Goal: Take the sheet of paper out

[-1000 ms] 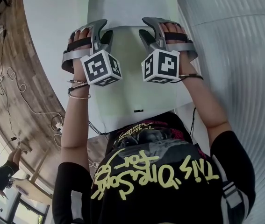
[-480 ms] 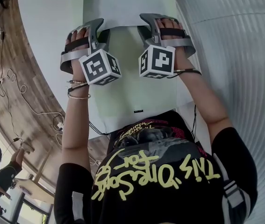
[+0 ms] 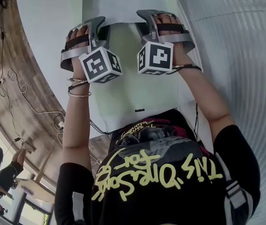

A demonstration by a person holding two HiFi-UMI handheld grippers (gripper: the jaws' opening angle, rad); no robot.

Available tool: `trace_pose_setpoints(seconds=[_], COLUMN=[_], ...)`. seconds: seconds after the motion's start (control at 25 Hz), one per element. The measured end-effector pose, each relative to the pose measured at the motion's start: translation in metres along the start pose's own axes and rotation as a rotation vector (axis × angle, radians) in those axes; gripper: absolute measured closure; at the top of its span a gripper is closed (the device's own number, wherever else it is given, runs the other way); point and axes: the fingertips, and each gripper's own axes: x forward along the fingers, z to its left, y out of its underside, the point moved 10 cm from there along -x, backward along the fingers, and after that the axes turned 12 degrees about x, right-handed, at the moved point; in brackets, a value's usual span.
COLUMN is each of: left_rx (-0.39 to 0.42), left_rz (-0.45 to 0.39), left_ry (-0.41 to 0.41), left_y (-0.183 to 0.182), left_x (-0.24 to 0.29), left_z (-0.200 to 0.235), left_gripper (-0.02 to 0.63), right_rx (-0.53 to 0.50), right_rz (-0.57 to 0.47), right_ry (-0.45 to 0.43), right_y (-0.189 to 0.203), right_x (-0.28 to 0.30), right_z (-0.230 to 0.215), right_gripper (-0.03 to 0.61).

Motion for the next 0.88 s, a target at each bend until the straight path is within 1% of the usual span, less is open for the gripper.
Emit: trace_pose_setpoints(seconds=[0.08, 0.32, 0.56, 0.72, 0.88], left_rx=[0.003, 0.026, 0.068, 0.086, 0.079], left_rz=[-0.002, -0.007, -0.002, -0.005, -0.009], left_ry=[-0.003, -0.005, -0.005, -0.002, -0.001], left_y=[-0.0004, -0.001, -0.0017, -0.0033, -0.0031], left_x=[-0.0005, 0.0007, -0.0011, -0.0029, -0.0064], left_z=[0.0002, -0.0058, -0.0029, -0.0058, -0.007], left_gripper=[0.511, 0.537, 0.584, 0.594, 0.6], right_rx=[0.002, -0.025, -0.036, -0.033, -0.042], right_rz=[0.0, 0.003, 0.006, 0.006, 0.007], right_ry=[0.006, -0.001, -0.003, -0.001, 0.001], right_y=[-0.001, 0.0001, -0.0023, -0.0012, -0.0025], right_x=[-0.0002, 0.0006, 0.0007, -0.0009, -0.0037], right_z=[-0.0022, 0.0049, 0.0037, 0.0042, 0.0035], right_gripper=[0.467, 0.541, 0.561, 0.568, 0.568])
